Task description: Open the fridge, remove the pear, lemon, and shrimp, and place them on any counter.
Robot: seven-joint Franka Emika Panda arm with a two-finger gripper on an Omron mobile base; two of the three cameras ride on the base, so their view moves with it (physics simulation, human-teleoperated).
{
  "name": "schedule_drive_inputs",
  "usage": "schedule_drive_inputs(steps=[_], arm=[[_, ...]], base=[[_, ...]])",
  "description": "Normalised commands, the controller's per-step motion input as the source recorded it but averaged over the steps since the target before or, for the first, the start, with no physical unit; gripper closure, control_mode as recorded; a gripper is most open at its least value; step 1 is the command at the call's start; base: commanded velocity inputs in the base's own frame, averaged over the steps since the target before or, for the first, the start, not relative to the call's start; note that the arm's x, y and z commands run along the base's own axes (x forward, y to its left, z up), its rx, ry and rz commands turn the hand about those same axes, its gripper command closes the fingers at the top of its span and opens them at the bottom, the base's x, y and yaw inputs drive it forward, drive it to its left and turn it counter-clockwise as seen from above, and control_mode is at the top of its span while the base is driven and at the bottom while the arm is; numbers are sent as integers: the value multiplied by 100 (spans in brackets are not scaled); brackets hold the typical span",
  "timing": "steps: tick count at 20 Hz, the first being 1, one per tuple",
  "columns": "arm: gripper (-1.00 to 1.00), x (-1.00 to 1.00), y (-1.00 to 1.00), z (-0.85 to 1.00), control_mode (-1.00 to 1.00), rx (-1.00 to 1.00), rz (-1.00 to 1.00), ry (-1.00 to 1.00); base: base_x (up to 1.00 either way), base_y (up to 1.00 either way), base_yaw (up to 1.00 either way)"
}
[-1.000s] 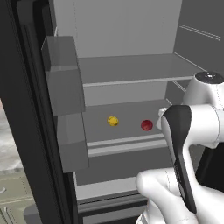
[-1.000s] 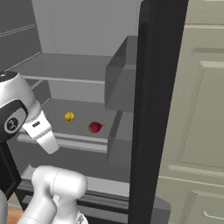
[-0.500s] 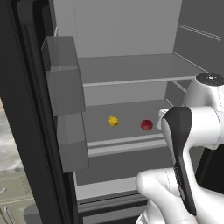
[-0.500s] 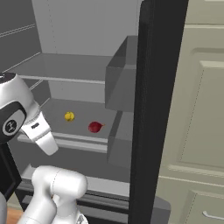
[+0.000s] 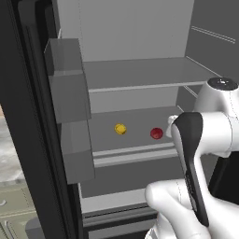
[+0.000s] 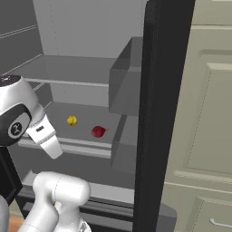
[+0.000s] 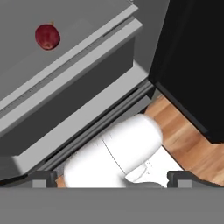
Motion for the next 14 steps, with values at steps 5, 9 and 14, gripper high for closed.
schedule_drive_inputs(steps=[5,9,14], arm=[[-100,44,-8,-25,-100,0,21,-2],[-100,50,-7,-23,-100,0,31,-3],[-100,38,-20,-5,-100,0,18,0]], base=[[0,0,0],[0,0,0],[0,0,0]])
